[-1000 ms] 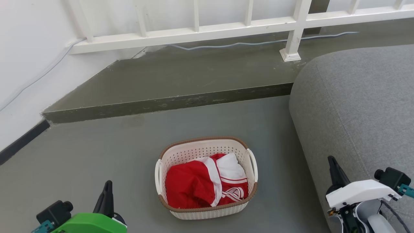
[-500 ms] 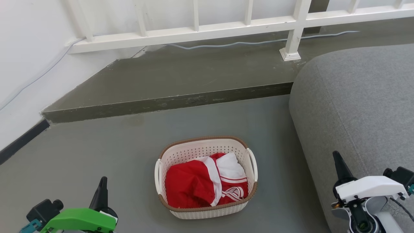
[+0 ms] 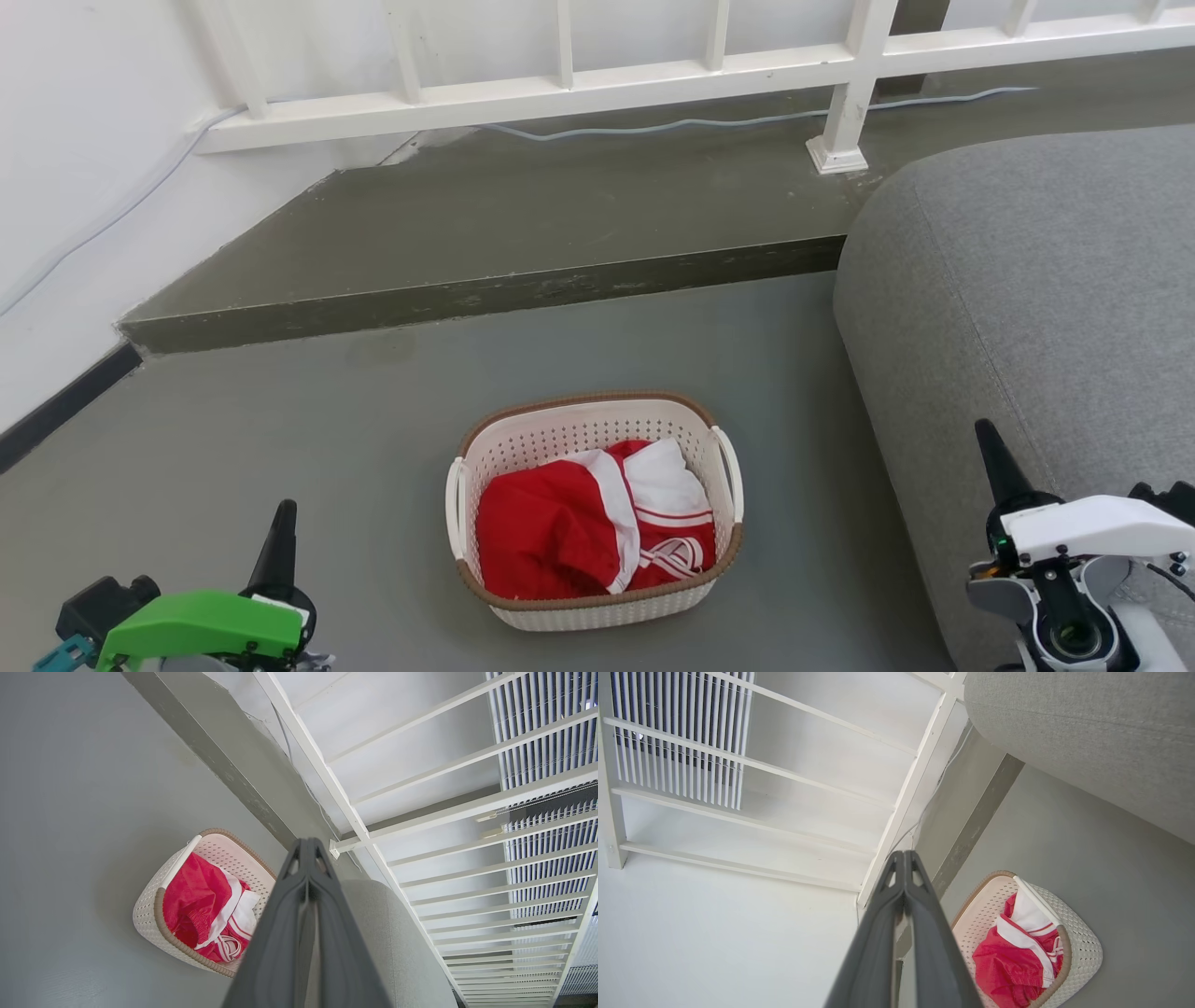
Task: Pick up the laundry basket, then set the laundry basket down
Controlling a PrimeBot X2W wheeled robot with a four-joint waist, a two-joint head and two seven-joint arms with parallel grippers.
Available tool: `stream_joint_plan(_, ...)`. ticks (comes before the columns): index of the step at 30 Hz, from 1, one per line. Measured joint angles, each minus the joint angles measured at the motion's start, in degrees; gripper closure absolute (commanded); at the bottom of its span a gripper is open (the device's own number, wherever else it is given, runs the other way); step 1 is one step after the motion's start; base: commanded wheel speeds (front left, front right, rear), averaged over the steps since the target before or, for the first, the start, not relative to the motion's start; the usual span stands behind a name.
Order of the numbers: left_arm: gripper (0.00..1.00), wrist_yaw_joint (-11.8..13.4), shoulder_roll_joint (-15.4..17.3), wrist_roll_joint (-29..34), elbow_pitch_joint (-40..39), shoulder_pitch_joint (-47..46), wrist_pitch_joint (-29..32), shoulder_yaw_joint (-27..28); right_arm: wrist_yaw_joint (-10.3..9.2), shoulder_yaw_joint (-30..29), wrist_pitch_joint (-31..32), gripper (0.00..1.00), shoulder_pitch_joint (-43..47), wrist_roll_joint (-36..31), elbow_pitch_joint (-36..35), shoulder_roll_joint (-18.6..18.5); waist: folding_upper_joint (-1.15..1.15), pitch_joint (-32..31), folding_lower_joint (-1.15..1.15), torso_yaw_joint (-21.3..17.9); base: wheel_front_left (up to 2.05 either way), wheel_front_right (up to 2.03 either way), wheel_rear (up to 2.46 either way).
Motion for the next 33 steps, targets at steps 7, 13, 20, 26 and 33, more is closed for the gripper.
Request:
stream_joint_plan(7, 1.0, -0.87, 0.01, -4.61, 0.42, -0.83, 1.34, 1.2, 0.97, -1.52, 1.25, 1.0, -0.69, 4.5, 0.02, 0.24, 0.0, 0.07, 0.0, -0.03, 0.0, 0.0, 0.0)
stream_joint_plan(13, 1.0, -1.68, 0.01, -8.79, 0.81, -1.47, 2.27, 2.0, 1.69, -2.85, 2.36, 1.0, -1.02, 8.51, 0.03, 0.44, 0.0, 0.13, 0.0, -0.05, 0.0, 0.0, 0.0)
stream_joint_plan(20, 1.0, -2.43, 0.01, -13.82, 1.46, -2.14, 3.32, 3.24, 2.68, -4.39, 3.37, 1.0, -1.88, 13.27, 0.05, 0.87, 0.0, 0.2, 0.0, -0.08, 0.0, 0.0, 0.0)
stream_joint_plan(26, 1.0, -3.11, 0.01, -17.82, 1.89, -2.95, 4.31, 4.09, 3.5, -5.73, 4.31, 1.0, -2.01, 17.26, 0.07, 1.16, 0.0, 0.26, 0.0, -0.1, 0.0, 0.0, 0.0)
stream_joint_plan(33, 1.0, -4.11, 0.01, -22.34, 2.3, -3.53, 5.36, 5.3, 4.48, -7.3, 5.5, 1.0, -2.89, 21.7, 0.09, 1.47, 0.0, 0.32, 0.0, -0.13, 0.0, 0.0, 0.0)
